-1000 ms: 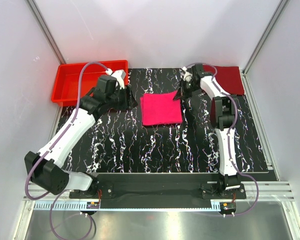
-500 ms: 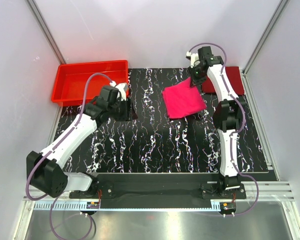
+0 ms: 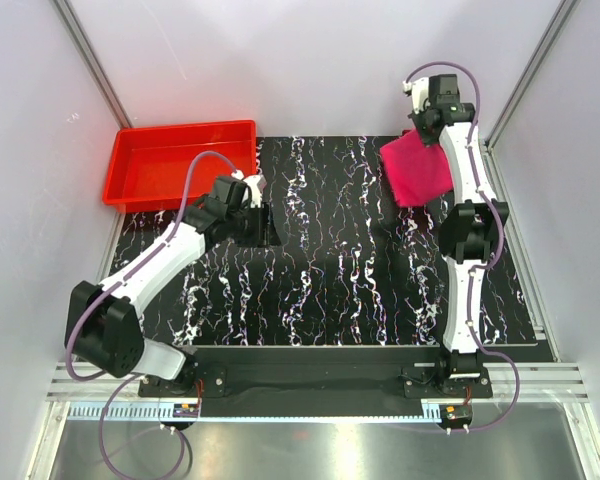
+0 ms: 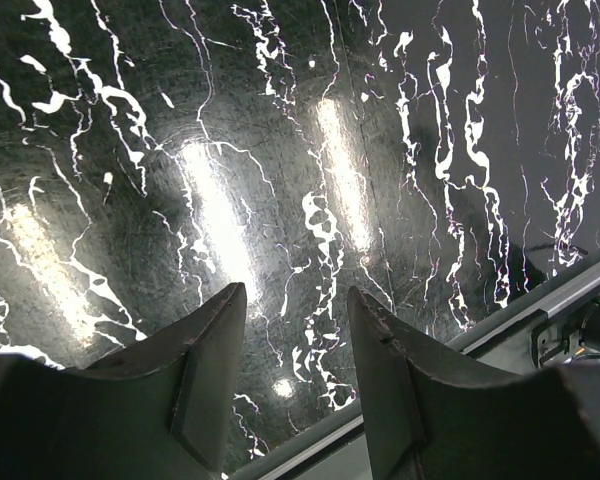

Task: Fold and stack the t-shirts
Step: Neatly place the folded tshirt to the corner

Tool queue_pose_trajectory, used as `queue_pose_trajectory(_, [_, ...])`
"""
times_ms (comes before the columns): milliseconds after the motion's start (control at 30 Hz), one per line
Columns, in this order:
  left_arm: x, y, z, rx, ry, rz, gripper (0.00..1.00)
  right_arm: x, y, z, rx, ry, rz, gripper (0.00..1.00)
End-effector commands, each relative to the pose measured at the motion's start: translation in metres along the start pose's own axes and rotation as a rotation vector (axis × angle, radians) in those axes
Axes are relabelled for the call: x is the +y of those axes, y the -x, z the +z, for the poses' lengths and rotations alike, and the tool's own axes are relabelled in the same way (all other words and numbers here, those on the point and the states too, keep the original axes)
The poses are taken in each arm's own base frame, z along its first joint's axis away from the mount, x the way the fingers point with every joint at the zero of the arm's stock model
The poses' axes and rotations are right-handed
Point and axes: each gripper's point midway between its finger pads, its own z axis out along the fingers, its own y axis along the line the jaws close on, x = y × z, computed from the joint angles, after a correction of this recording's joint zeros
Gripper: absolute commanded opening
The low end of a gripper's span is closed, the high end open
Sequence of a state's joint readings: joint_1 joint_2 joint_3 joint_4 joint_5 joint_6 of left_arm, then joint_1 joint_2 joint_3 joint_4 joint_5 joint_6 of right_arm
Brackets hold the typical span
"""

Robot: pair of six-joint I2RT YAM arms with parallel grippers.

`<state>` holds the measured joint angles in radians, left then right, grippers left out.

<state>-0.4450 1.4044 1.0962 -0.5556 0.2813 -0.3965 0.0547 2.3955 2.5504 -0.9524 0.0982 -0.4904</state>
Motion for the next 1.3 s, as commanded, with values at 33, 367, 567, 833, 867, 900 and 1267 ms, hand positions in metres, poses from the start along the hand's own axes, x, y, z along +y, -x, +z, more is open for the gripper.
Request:
queue_pose_trajectory(33, [-0.008, 0.011, 0.008, -0.024, -0.046, 0.010, 0.49, -0.060, 0.062, -0.050, -0.224, -0.188, -0.009, 0.00])
queue_pose_trajectory(367, [-0.009, 0.014, 0.013, -0.013, -0.048, -0.007, 0.48, -0.079, 0.086, -0.076, -0.328, -0.240, 0.027, 0.00])
queue_pose_trajectory(567, [-0.010, 0.013, 0.014, -0.009, -0.053, -0.013, 0.48, -0.088, 0.094, -0.085, -0.354, -0.267, 0.017, 0.00])
queue_pose_trajectory(833, [-0.010, 0.010, 0.017, 0.009, -0.059, -0.019, 0.48, -0.093, 0.089, -0.065, -0.350, -0.272, 0.018, 0.00])
queue_pose_trajectory(867, [-0.010, 0.009, 0.017, 0.012, -0.059, -0.017, 0.48, -0.091, 0.086, -0.058, -0.339, -0.265, 0.015, 0.00])
queue_pose_trajectory(900, [-0.011, 0.011, 0.017, 0.010, -0.060, -0.015, 0.47, -0.093, 0.088, -0.059, -0.346, -0.271, 0.016, 0.00])
queue_pose_trajectory(1267, [-0.008, 0.009, 0.020, 0.036, -0.044, -0.014, 0.48, -0.110, 0.065, -0.025, -0.310, -0.275, 0.035, 0.00])
